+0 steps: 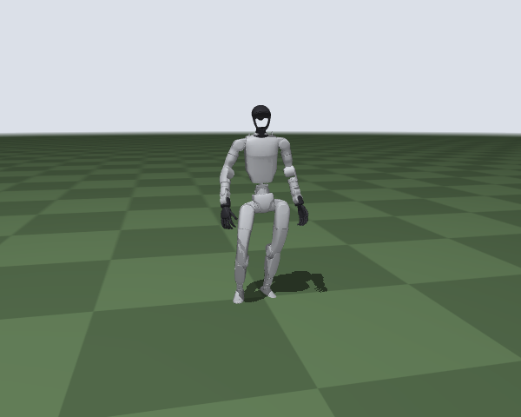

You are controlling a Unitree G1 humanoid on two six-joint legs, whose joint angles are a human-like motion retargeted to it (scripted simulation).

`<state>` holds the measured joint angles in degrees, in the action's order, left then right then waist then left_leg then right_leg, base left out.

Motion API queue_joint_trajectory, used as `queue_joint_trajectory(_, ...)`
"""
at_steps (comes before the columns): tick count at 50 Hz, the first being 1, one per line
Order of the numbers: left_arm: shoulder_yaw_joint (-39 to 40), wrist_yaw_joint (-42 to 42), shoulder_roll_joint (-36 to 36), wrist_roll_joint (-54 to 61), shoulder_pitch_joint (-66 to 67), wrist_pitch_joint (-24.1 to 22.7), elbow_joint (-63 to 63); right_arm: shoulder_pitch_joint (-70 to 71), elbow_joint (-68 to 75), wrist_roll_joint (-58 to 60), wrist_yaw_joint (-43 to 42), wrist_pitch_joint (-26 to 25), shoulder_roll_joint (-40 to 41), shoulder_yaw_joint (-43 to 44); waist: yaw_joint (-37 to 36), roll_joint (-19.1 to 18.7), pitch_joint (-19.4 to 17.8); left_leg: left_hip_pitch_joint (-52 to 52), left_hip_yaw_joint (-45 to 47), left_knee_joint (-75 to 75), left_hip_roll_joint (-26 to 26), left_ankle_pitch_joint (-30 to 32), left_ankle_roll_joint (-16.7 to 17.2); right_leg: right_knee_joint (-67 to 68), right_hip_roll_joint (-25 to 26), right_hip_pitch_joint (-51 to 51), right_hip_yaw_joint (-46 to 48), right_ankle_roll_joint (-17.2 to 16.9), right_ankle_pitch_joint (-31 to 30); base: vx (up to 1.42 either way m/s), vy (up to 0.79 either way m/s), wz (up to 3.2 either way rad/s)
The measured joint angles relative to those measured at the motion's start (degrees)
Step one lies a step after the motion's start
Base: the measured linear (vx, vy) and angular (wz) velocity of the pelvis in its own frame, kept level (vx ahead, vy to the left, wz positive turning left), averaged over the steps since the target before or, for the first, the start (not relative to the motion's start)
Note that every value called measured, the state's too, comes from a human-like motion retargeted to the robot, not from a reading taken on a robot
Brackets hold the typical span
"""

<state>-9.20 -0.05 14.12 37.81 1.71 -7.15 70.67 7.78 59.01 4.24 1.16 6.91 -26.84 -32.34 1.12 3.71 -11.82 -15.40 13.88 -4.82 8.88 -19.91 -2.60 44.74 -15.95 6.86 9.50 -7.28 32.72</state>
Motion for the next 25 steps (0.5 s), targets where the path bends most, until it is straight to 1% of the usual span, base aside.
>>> queue_joint_trajectory(5,0.9,0.4,-0.4,0.1,-1.3,-0.7,1.3,1.3,1.3,-0.3,-0.8,0.4,0.1,0.1,0.7,2.5,-0.9,0.6,-0.3,-1.1,2.8,-0.5,-1.0,4.0,-3.1,2.1,-2.0,-0.7,1.2,-0.03,0.07,0.00)
queue_joint_trajectory(11,1.7,1.1,-0.7,1.8,-1.8,-1.3,1.0,1.6,1.8,-0.9,-1.6,0.6,0.3,0.3,1.6,4.1,-1.2,1.5,-0.7,-1.5,5.1,-0.8,-2.1,8.2,-5.4,5.3,-4.2,-1.0,1.0,-0.03,0.08,0.02)
queue_joint_trajectory(15,2.1,1.5,-0.6,3.3,-2.0,-1.5,0.6,1.5,2.1,-1.8,-1.6,0.6,0.7,0.4,2.4,5.3,-1.5,1.9,-1.2,-1.8,6.6,-0.9,-2.9,12.5,-6.9,8.0,-5.8,-1.0,0.0,-0.04,0.06,0.07)
queue_joint_trajectory(19,2.8,2.1,-0.1,5.1,-2.5,-1.5,1.1,1.7,2.6,-3.2,-1.5,0.7,1.2,0.7,3.2,6.5,-1.6,2.4,-1.6,-2.6,7.8,-1.0,-3.5,18.7,-8.8,11.8,-6.8,-0.7,-2.6,0.00,0.00,0.00)
queue_joint_trajectory(25,5.5,4.1,1.2,9.9,-3.7,-1.7,3.1,2.5,3.2,-5.2,-1.7,1.2,2.2,1.0,3.6,8.6,-1.0,3.7,-2.8,-4.6,9.4,-1.0,-4.0,27.4,-8.6,15.9,-11.1,-1.6,-2.4,-0.01,-0.04,0.22)
